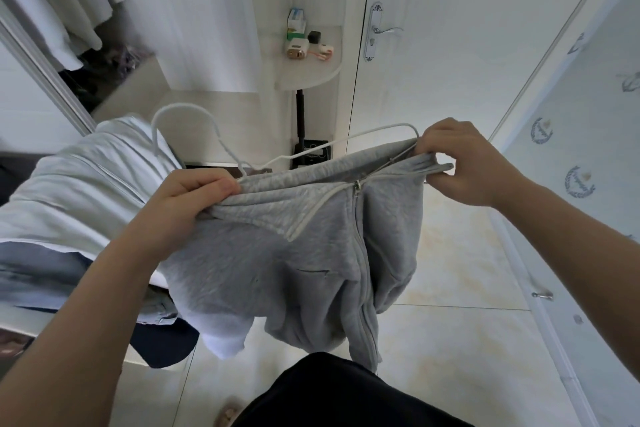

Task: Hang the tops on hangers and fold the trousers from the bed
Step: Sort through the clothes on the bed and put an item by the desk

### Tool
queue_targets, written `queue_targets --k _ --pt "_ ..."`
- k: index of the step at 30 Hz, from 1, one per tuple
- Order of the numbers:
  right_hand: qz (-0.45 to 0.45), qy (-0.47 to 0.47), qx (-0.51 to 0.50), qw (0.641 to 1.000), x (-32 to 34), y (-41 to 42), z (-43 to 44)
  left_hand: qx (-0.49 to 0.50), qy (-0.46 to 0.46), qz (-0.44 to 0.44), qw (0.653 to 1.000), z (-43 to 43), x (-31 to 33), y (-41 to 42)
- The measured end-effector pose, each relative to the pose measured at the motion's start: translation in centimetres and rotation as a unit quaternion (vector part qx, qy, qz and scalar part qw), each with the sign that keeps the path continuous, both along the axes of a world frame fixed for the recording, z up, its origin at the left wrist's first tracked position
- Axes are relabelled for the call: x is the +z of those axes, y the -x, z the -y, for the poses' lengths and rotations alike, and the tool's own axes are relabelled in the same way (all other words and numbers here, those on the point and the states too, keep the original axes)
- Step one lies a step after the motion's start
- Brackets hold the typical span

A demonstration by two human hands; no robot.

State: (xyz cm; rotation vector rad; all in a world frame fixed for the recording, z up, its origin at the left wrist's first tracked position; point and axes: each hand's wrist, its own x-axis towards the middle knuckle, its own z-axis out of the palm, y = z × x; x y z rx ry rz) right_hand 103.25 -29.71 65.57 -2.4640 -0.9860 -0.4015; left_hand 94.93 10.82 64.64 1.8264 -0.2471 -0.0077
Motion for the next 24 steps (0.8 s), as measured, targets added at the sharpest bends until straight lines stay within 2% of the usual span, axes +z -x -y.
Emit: queue_targets --k 9,12,15,19,24 --pt "0.01 0.048 -0.007 0.999 0.1 0.4 -0.4 -0.041 -0.049 -0.074 0.995 -0.6 0.2 -1.0" --pt "-0.01 0.036 0.0 0.999 0.6 0.6 -0.5 -0.058 -0.062 -0.076 0.994 -0.8 0.4 -1.4" --pt "-0.008 0.038 0.016 0.999 1.0 1.3 -1.4 -0.034 -0.084 -0.071 0.993 -1.4 0.1 -1.9" --pt "0.007 0.028 0.045 0.999 1.7 2.2 -3.5 -0.007 -0.118 -0.021 0.993 -0.1 -0.4 -2.6" --pt "0.004 0.028 0.057 0.998 1.9 2.9 -5.3 -0.008 -0.229 0.07 0.971 3.8 -1.2 -2.8"
